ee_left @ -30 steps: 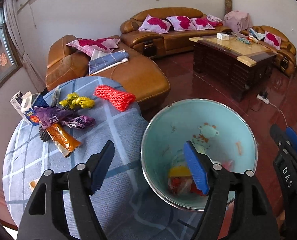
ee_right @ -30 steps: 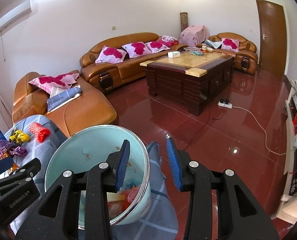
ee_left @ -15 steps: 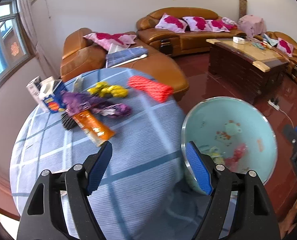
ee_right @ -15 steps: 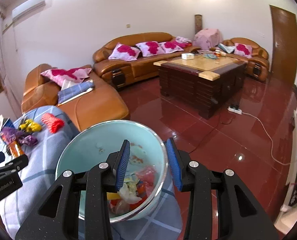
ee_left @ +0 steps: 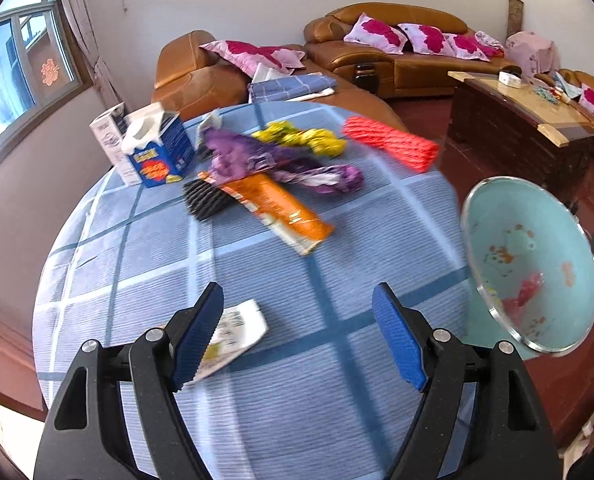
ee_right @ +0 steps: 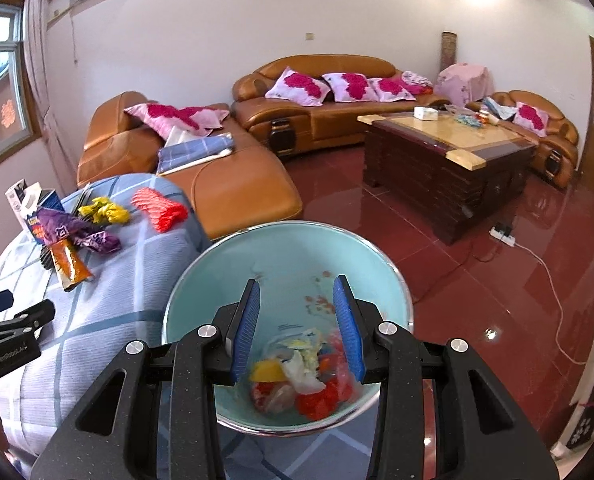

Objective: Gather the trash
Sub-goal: 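Grasp the white-orange snack wrapper with the left gripper while the right grasps the red mesh net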

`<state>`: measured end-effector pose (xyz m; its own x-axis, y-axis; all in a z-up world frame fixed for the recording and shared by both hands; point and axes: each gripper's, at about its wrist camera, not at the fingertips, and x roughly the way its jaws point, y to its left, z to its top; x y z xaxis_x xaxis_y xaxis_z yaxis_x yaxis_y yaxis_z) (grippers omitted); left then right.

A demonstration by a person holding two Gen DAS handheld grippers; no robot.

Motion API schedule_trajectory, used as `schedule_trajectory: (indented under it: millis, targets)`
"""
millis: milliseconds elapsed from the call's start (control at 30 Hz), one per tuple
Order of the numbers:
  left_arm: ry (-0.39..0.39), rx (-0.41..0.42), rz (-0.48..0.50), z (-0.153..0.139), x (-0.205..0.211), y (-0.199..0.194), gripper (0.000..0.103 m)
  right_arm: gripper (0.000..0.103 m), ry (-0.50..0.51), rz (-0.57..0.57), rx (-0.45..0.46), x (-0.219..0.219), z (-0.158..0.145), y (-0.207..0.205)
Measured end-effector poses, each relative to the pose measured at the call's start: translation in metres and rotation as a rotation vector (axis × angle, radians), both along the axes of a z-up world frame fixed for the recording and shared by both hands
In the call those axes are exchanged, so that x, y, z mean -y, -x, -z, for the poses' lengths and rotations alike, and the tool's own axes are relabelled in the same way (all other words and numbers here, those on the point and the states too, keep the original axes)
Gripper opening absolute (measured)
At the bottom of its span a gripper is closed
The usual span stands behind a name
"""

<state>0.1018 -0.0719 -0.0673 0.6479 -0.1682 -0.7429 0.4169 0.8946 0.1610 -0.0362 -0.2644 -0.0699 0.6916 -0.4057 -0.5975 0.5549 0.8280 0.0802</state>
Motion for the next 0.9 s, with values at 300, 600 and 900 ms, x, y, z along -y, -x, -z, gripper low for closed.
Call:
schedule_trajectory:
  millis: [300, 600, 900]
  targets:
    - [-0.014, -0.019, -0.003, 0.012, -0.085, -0.021, 0.081, 0.039, 0.013, -0.046, -0.021, -0.017, -0.003, -0.023]
    - [0.017, -0.086, 0.15, 0.027, -0.087, -0.039, 0.081, 0.039, 0.015, -0.128, -0.044, -0.037, -0.008, -0.051]
    - [0.027, -0.108, 0.216, 0.042, -0.08, -0.036, 0.053, 0.039, 0.0, -0.267, -0.059, -0.036, -0.024, -0.095]
